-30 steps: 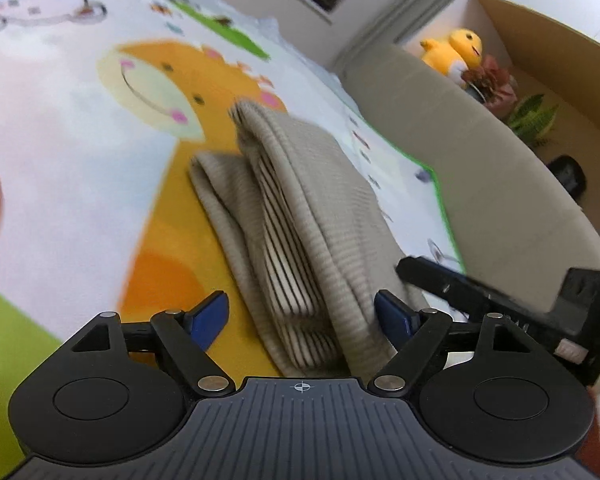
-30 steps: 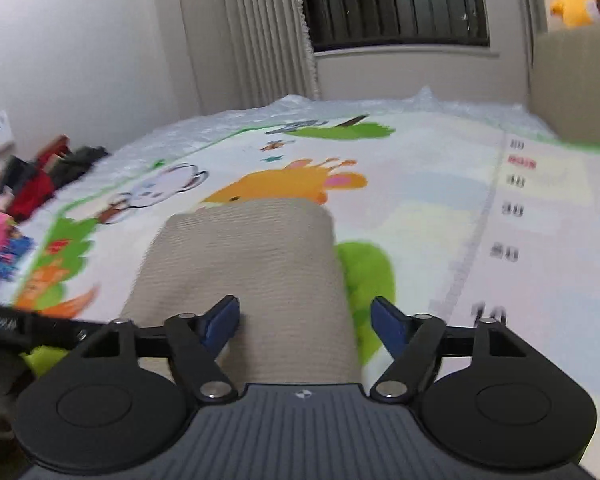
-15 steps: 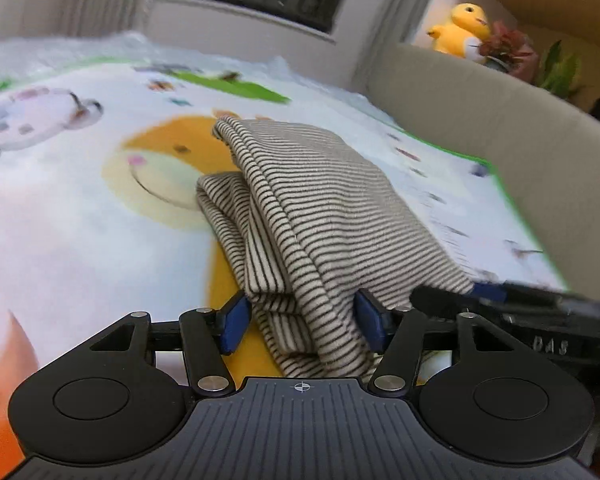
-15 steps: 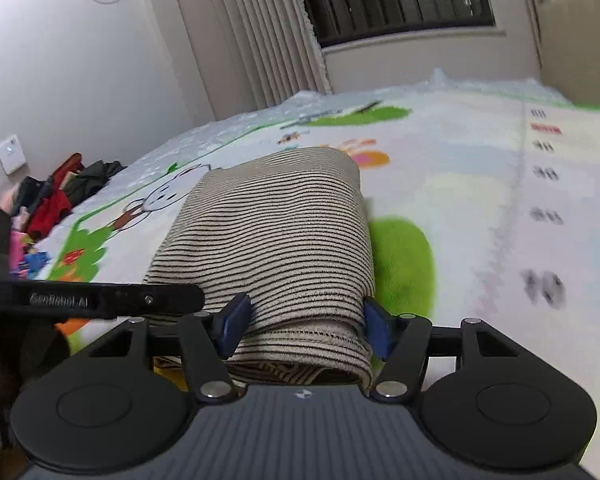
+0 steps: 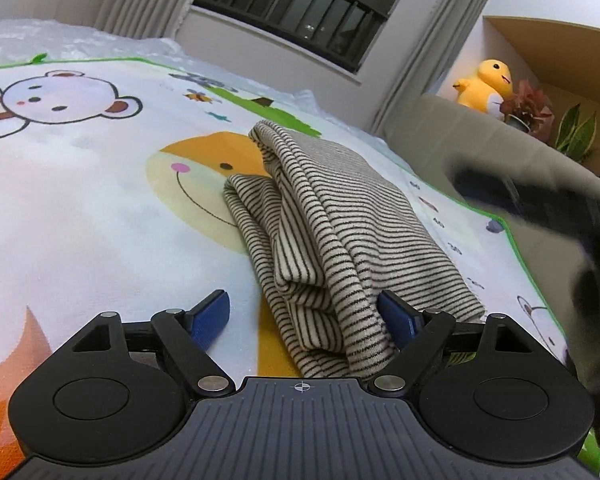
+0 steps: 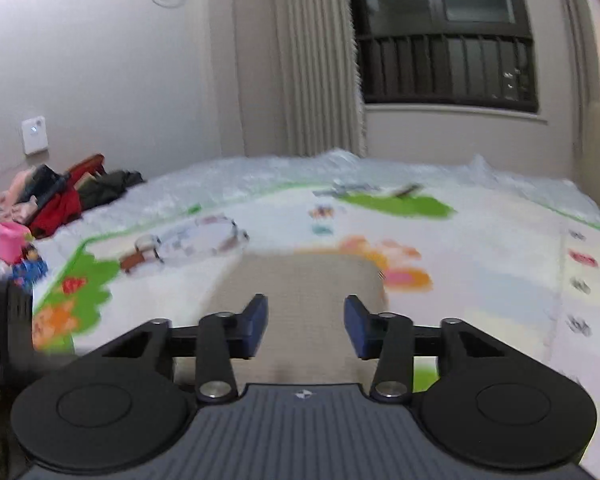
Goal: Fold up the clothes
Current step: 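Release the bundle and withdraw both grippers from the folded shirt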
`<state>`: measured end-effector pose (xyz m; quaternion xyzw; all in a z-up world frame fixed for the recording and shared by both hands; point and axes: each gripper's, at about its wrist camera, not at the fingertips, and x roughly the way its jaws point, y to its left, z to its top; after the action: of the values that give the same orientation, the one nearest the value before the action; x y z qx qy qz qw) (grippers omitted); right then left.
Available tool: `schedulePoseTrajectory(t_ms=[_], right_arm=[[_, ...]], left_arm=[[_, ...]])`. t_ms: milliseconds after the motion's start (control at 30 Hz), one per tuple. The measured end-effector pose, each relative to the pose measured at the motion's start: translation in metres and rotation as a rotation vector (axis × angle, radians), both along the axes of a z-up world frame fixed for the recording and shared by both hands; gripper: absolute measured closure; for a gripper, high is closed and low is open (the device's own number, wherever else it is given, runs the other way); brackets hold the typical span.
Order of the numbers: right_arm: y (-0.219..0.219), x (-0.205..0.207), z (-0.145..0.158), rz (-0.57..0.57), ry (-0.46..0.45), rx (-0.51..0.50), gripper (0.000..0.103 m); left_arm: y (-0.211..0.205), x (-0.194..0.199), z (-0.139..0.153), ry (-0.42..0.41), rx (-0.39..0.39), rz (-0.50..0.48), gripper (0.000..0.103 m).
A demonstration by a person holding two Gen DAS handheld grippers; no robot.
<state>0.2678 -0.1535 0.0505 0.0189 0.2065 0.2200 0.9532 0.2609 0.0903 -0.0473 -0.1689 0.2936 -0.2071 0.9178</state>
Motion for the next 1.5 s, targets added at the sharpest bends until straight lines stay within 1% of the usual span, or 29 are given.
schedulePoseTrajectory(t_ms=[67, 100, 133, 167, 233, 300, 333, 367, 400, 433, 467, 500, 567, 600, 633, 667, 700, 733, 800, 867, 967, 1067, 1133, 1200, 1267, 1400, 1500], right_arm=[[0.019, 0.032, -0.001, 0.037, 0.074, 0.038, 0.063], [0.031, 0.051, -0.011, 0.038, 0.136, 0.002, 0.063], [0.045, 0.068, -0.025, 0.026, 0.195, -0.065, 0.062], [0.055, 0.077, -0.032, 0.020, 0.220, -0.112, 0.061], [0.062, 0.070, -0.030, 0.020, 0.182, -0.152, 0.060], [0.070, 0.063, -0.028, 0.020, 0.143, -0.192, 0.059], [0.067, 0.057, -0.024, 0.024, 0.128, -0.188, 0.059], [0.057, 0.047, -0.017, 0.027, 0.116, -0.154, 0.059], [0.044, 0.036, -0.013, 0.014, 0.102, -0.120, 0.056], [0.031, 0.023, -0.012, -0.011, 0.086, -0.083, 0.047], [0.017, 0.010, -0.011, -0.036, 0.070, -0.047, 0.042], [0.005, 0.000, -0.013, -0.061, 0.061, -0.025, 0.033], [-0.009, -0.006, -0.033, -0.104, 0.109, -0.061, 0.031], [-0.015, -0.006, -0.045, -0.124, 0.141, -0.059, 0.027], [-0.023, -0.002, -0.058, -0.143, 0.170, -0.022, 0.014], [-0.031, 0.001, -0.071, -0.162, 0.199, 0.016, 0.010], [-0.037, 0.003, -0.079, -0.174, 0.216, 0.047, 0.008], [-0.040, 0.005, -0.078, -0.177, 0.218, 0.069, 0.005], [-0.045, 0.005, -0.077, -0.183, 0.211, 0.101, 0.005], [-0.044, -0.001, -0.075, -0.189, 0.175, 0.093, 0.005], [-0.045, -0.006, -0.074, -0.196, 0.155, 0.101, 0.005], [-0.047, -0.005, -0.077, -0.200, 0.171, 0.111, 0.005], [-0.047, 0.000, -0.080, -0.204, 0.199, 0.110, 0.001], [-0.046, 0.004, -0.082, -0.208, 0.221, 0.100, 0.000], [-0.043, 0.004, -0.082, -0.212, 0.224, 0.080, 0.000], [-0.044, -0.005, -0.082, -0.227, 0.206, 0.074, 0.000], [-0.053, -0.018, -0.082, -0.231, 0.223, 0.119, 0.000]], left_arm=[[0.001, 0.000, 0.000, 0.002, -0.002, -0.001, 0.016], [0.002, 0.000, -0.001, 0.004, -0.008, -0.001, 0.016], [0.004, 0.001, -0.002, 0.009, -0.018, 0.004, 0.017], [0.007, 0.002, -0.002, 0.013, -0.029, 0.008, 0.017], [0.012, 0.004, -0.004, 0.028, -0.067, 0.011, 0.016], [0.015, 0.005, -0.005, 0.031, -0.083, 0.009, 0.016], [0.015, 0.005, -0.005, 0.028, -0.081, 0.008, 0.016], [0.014, 0.005, -0.004, 0.024, -0.079, 0.008, 0.016], [0.014, 0.005, -0.004, 0.023, -0.079, 0.008, 0.016], [0.014, 0.005, -0.005, 0.024, -0.080, 0.009, 0.016], [0.015, 0.006, -0.005, 0.025, -0.081, 0.009, 0.016], [0.014, 0.006, -0.005, 0.025, -0.079, 0.010, 0.015], [0.013, 0.007, -0.005, 0.027, -0.069, 0.009, 0.014], [0.011, 0.008, -0.006, 0.028, -0.063, 0.007, 0.013], [0.010, 0.008, -0.006, 0.026, -0.053, 0.007, 0.012], [0.009, 0.008, -0.006, 0.024, -0.042, 0.006, 0.012], [0.007, 0.008, -0.006, 0.022, -0.032, 0.005, 0.012], [0.006, 0.007, -0.005, 0.021, -0.026, 0.005, 0.012], [0.004, 0.005, -0.005, 0.018, -0.012, 0.004, 0.011], [0.002, 0.004, -0.004, 0.015, 0.001, 0.004, 0.011], [-0.001, 0.001, -0.003, 0.010, 0.021, 0.003, 0.008], [-0.005, -0.001, -0.002, 0.006, 0.042, 0.003, 0.007], [-0.008, -0.005, -0.001, -0.001, 0.071, 0.019, 0.006], [-0.011, -0.008, 0.000, -0.005, 0.104, 0.041, 0.004], [-0.015, -0.012, 0.002, -0.009, 0.148, 0.068, 0.000], [-0.021, -0.028, 0.005, -0.007, 0.217, 0.124, 0.000], [-0.019, -0.050, 0.007, 0.019, 0.229, 0.158, 0.000]])
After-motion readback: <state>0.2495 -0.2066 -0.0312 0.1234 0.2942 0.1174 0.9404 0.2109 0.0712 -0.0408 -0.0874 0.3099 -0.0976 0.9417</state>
